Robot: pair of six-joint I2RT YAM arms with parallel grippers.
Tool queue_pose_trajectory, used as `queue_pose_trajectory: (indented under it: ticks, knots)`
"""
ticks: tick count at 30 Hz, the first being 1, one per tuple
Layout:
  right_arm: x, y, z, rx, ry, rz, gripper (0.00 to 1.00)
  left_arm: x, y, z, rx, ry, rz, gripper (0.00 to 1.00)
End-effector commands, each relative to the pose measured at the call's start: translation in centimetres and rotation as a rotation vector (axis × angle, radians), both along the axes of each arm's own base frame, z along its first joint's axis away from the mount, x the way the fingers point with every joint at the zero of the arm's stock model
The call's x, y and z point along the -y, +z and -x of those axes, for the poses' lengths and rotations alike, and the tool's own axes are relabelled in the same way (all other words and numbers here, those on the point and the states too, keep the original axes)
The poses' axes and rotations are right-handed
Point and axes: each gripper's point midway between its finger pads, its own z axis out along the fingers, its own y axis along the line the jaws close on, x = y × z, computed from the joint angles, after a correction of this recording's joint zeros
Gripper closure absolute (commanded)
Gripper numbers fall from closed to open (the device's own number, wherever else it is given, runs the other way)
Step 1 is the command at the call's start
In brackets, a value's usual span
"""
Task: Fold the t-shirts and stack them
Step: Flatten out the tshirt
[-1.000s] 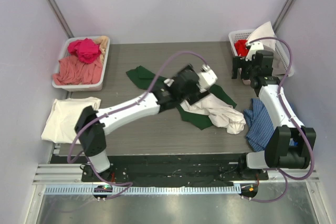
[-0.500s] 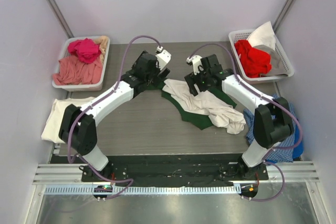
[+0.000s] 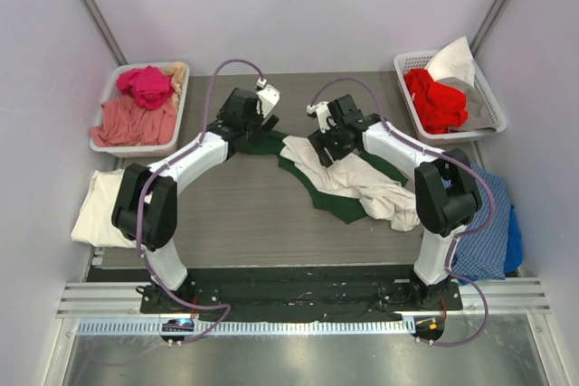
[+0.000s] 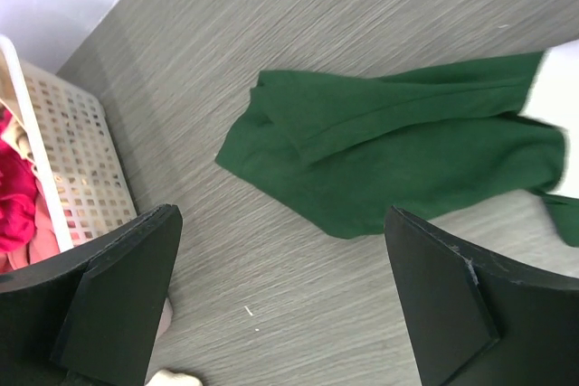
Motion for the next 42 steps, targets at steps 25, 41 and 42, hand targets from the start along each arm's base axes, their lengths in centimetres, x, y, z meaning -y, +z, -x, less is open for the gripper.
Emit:
queue_pose_trajectory:
  ticks: [25,41,42]
  knots:
    - [-3.0,0.8,-1.1,0.087,0.097,0.169,0.39,-4.7,1.8,-4.0,0.07,0.083,0.084,0.0]
    - [-1.7,1.8,-1.8,0.134,0.052,0.22,0.99,-5.3,0.1,-4.0,0.044,0.103,0.098,0.0]
    - [-1.0,2.5,-1.9,0.159,0.032,0.242,0.99,-5.4,-0.2,-3.9,0.037,0.106,0.098,0.0]
